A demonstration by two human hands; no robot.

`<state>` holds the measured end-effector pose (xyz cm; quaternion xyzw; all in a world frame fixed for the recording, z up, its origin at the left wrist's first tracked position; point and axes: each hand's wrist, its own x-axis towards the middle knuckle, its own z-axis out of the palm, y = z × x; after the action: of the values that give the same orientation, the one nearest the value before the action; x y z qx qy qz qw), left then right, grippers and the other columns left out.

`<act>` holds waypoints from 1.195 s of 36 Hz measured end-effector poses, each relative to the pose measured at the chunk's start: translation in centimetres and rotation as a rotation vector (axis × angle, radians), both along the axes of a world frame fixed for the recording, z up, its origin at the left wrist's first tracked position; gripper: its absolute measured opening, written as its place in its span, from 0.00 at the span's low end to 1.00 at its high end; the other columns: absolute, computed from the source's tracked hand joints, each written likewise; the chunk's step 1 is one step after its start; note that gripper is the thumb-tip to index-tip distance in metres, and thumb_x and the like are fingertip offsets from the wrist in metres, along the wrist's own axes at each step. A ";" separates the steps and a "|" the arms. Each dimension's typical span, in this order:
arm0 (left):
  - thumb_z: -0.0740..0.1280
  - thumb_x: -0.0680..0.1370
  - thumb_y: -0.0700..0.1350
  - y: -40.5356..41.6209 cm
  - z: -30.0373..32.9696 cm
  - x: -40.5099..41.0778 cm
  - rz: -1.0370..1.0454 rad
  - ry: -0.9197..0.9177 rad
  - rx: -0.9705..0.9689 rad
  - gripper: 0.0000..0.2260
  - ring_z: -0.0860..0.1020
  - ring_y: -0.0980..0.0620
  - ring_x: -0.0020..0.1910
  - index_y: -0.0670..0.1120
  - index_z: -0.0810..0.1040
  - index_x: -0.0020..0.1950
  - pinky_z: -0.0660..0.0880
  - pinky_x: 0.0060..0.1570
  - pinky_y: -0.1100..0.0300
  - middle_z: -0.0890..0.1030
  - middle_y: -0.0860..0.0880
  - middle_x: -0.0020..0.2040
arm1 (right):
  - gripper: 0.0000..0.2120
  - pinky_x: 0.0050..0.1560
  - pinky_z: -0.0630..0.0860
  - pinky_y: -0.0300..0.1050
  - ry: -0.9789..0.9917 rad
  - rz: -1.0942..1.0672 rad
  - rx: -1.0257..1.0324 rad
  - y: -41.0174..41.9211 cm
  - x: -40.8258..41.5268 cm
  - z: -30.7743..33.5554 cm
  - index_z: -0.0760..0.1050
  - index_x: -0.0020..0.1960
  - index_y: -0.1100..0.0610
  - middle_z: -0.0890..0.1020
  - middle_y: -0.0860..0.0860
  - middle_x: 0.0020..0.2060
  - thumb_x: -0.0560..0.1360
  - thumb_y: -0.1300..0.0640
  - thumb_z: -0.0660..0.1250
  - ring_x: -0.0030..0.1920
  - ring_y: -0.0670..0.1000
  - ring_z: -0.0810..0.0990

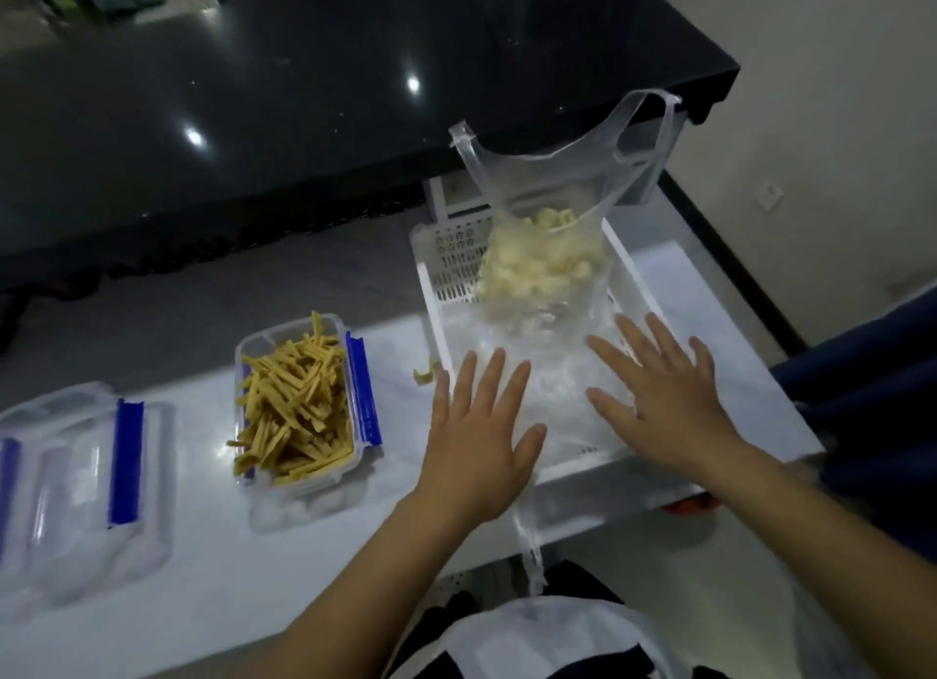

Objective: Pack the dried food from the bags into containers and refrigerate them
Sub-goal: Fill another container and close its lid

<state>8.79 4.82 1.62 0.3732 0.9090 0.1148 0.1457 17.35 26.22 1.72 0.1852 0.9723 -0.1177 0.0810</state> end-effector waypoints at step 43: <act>0.58 0.78 0.68 -39.8 -1.4 13.8 0.920 -0.087 0.251 0.34 0.37 0.53 0.80 0.69 0.38 0.75 0.43 0.79 0.48 0.40 0.54 0.82 | 0.32 0.77 0.47 0.56 -0.020 0.472 -0.295 -36.8 1.2 5.3 0.55 0.76 0.34 0.51 0.41 0.80 0.73 0.28 0.52 0.80 0.47 0.43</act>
<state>22.60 -34.94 0.24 -0.0583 0.9520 0.2918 0.0713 18.54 -10.57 7.03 -0.0590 0.9601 -0.2338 0.1419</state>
